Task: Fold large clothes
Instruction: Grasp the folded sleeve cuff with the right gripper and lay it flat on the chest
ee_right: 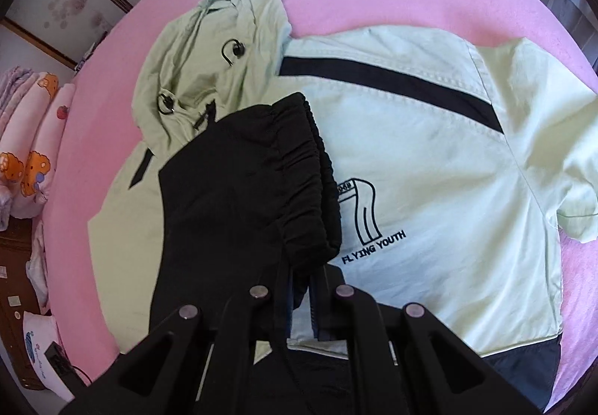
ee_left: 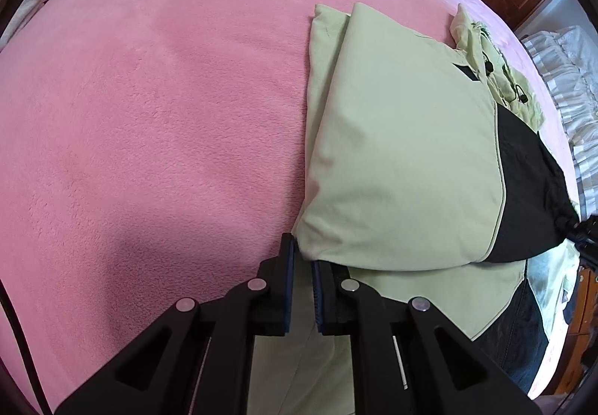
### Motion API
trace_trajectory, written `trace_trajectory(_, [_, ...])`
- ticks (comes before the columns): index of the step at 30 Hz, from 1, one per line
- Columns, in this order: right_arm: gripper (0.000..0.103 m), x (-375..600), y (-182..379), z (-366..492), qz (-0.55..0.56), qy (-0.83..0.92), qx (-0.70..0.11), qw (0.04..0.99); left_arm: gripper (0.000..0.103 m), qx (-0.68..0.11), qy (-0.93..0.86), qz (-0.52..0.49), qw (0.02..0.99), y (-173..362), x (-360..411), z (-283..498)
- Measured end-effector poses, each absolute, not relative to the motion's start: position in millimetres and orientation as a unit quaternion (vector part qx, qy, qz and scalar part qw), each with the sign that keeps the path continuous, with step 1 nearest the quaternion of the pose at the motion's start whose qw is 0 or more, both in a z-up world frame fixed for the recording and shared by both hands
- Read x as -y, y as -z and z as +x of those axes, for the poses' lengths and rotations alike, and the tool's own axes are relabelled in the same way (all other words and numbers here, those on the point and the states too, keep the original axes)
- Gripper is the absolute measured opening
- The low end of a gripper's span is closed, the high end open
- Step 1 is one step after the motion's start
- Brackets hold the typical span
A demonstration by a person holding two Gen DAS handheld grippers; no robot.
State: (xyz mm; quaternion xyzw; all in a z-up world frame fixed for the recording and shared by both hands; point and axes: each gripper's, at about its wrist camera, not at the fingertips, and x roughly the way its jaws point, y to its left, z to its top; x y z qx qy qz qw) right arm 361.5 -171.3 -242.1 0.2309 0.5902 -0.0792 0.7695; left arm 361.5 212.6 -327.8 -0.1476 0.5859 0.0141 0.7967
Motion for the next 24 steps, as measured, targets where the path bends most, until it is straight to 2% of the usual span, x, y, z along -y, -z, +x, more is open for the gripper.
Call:
trace_trajectory(11, [0.007,166.3,291.5,350.4,0.198,0.108,-0.643,0.731,0.007,-0.595,-0.024,-0.138,0.791,327.7,-208.9,364.7])
trace_trajectory(19, [0.013,155.5,298.2,358.7,0.161,0.109,-0.653,0.732,0.008,-0.605,-0.027,-0.114,0.787,326.3,-207.1,364.1])
trace_trajectory(22, [0.023,154.0,295.2,359.0,0.168,0.109,-0.650,0.733,0.009,-0.606,-0.045,-0.128,0.783,327.2,-216.7,360.6])
trace_trajectory(24, [0.036,151.8,291.1,359.2,0.173,0.104,-0.648,0.734,0.009,-0.608,-0.055,-0.136,0.780,329.5,-224.7,357.3])
